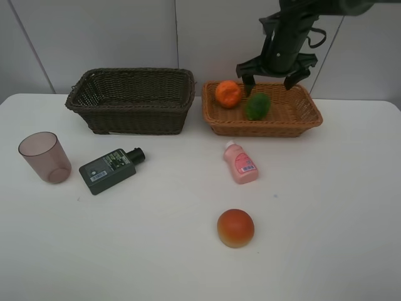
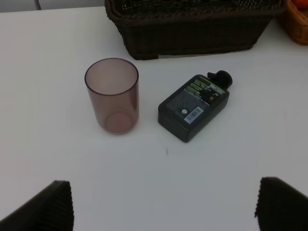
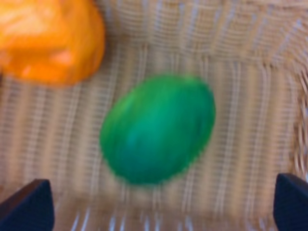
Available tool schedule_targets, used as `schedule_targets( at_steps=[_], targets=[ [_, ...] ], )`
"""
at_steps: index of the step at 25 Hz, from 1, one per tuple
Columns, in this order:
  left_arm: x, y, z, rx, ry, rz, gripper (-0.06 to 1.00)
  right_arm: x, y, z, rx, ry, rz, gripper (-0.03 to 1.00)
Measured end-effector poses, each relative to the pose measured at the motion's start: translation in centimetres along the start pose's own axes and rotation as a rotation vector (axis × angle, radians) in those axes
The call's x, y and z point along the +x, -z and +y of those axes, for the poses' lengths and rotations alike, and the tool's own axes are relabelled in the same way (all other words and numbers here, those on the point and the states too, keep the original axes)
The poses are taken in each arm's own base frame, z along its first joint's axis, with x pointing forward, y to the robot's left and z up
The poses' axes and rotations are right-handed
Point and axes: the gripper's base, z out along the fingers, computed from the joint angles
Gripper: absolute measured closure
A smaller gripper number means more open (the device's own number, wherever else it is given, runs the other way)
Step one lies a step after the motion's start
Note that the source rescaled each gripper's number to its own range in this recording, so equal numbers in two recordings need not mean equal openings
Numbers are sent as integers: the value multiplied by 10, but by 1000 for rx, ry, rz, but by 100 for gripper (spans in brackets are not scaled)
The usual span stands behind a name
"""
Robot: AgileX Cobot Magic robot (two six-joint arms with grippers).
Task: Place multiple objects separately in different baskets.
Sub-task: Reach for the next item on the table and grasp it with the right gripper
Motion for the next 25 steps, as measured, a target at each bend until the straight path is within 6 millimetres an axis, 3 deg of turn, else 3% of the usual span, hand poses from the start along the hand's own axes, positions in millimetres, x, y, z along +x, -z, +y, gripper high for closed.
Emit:
schedule_targets(
  at_steps=[5, 8, 13, 18, 25],
  targets=[
    [0, 0, 0, 0, 0, 0, -4, 25, 28, 23, -26, 213, 88, -1],
    [0, 0, 0, 0, 0, 0, -4, 51, 39, 37, -81, 382, 103, -1],
    [0, 0, 0, 0, 0, 0, -4, 94, 59, 50, -163, 713, -12, -1],
    [0, 0, 0, 0, 0, 0, -4, 137, 62, 49, -187, 1085, -6, -1],
    [0, 0, 0, 0, 0, 0, -4, 177, 55, 67, -303, 1388, 85, -1]
  ],
)
